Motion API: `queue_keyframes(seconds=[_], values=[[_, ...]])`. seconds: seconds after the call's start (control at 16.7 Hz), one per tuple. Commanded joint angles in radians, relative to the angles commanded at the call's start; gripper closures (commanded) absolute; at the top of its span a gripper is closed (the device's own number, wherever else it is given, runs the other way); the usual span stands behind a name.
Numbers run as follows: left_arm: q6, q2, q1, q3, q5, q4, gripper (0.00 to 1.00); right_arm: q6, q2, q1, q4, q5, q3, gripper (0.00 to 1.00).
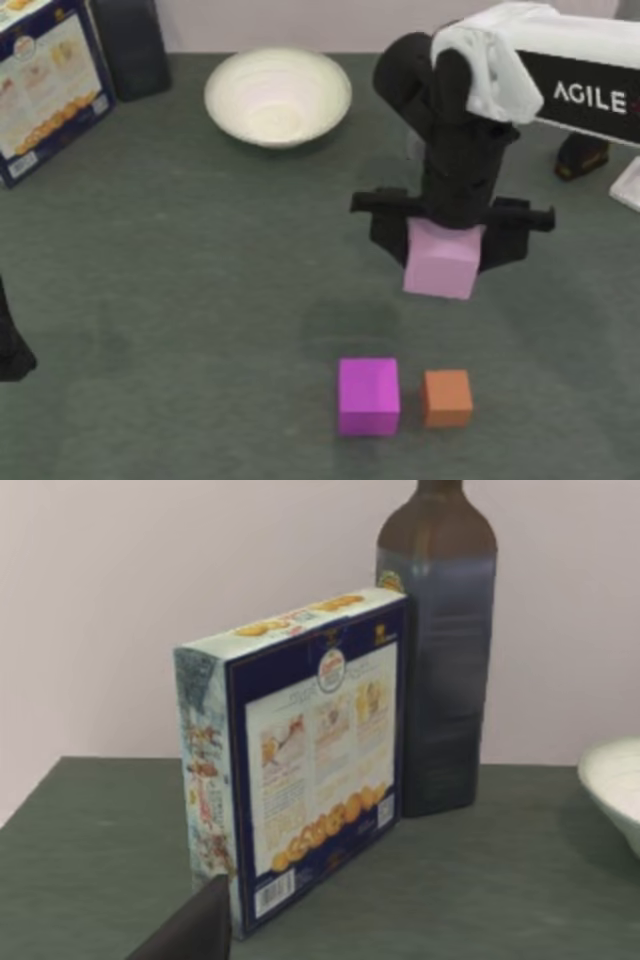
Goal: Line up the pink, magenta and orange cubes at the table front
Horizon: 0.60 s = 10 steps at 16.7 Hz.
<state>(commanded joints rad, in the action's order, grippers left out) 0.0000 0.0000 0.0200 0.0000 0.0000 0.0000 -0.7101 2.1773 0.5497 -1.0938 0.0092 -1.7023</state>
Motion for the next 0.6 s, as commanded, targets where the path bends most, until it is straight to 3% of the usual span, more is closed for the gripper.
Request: queue_keyframes(seconds=[0.42, 0.6], values=[[0.0, 0.0, 0.0, 0.0, 0.0, 0.0, 0.0, -0.24, 0.131, 0.366, -0.142, 0.001, -0.265, 1.0], [0.0, 0.0, 0.0, 0.0, 0.0, 0.0, 0.0, -0.306, 0.158, 0.46, -0.176, 0.002, -0.338, 1.0]])
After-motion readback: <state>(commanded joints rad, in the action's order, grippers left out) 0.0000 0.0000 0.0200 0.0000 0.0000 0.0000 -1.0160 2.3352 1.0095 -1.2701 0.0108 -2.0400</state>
